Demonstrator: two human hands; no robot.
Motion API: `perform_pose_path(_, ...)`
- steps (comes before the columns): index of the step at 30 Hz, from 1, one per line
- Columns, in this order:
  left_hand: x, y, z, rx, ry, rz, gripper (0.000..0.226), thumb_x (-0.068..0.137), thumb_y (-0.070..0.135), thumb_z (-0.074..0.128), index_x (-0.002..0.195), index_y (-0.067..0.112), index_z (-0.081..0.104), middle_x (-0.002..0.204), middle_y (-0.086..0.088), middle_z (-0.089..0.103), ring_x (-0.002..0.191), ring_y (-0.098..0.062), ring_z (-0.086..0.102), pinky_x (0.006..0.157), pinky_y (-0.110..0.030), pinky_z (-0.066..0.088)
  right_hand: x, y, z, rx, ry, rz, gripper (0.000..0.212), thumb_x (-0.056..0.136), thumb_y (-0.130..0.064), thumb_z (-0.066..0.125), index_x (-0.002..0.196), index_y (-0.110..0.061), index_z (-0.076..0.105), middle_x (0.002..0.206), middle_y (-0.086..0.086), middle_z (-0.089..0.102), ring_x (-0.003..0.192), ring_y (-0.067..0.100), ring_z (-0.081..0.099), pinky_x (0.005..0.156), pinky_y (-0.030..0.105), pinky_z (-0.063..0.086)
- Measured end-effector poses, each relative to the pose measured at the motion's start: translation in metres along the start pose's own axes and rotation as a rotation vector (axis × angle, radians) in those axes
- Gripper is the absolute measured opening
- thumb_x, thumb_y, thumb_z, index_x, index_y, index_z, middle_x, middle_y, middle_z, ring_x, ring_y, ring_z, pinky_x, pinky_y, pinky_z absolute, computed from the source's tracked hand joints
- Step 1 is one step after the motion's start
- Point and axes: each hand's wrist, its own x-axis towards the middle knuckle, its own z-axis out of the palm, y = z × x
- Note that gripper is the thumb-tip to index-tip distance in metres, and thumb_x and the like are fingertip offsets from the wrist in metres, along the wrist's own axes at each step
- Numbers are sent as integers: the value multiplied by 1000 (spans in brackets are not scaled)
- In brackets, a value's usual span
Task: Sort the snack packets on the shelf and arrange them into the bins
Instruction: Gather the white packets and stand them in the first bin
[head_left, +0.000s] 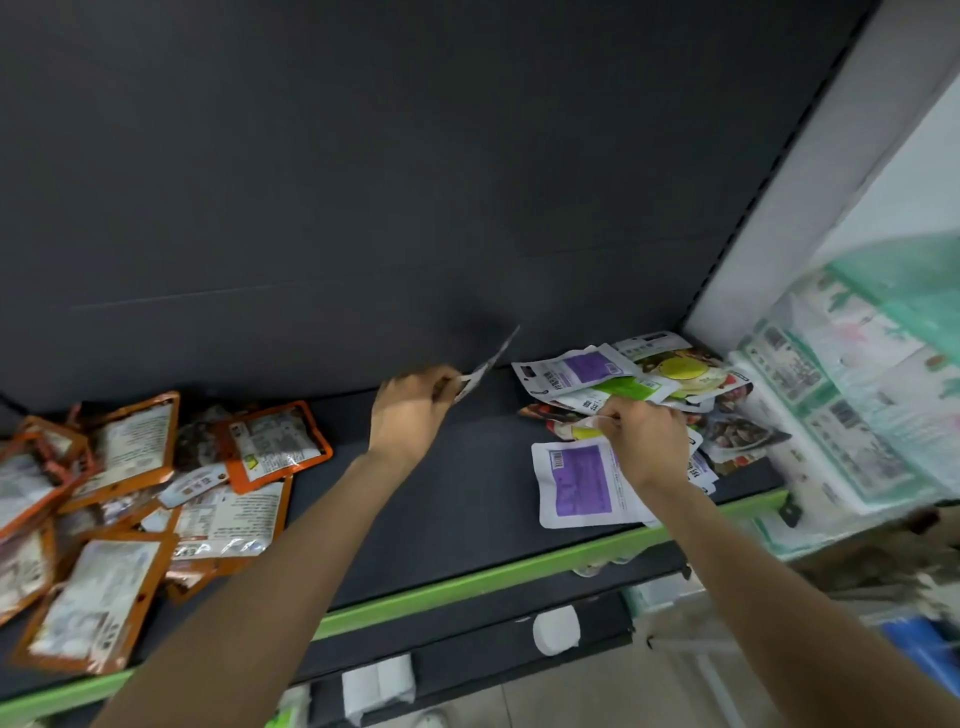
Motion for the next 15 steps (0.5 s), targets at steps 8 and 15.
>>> perform_pose_path(8, -21, 12, -48, -3, 21, -117, 19, 96, 23, 48, 101, 24, 67, 83, -1, 66, 80, -24, 61, 63, -28, 40, -7, -30, -32, 151, 75, -40, 15, 94, -28, 56, 95, -17, 66, 78, 11, 68, 77, 30, 63, 58, 31, 39)
perform_pose_path(15, -44, 10, -107, 38, 172, -86, 19, 95, 18, 52, 103, 17, 69, 93, -3, 71, 82, -25, 64, 69, -33, 51, -15, -80, -63, 346, 152, -108, 14, 92, -29, 58, 96, -21, 69, 88, 5, 71, 84, 27, 64, 61, 30, 41)
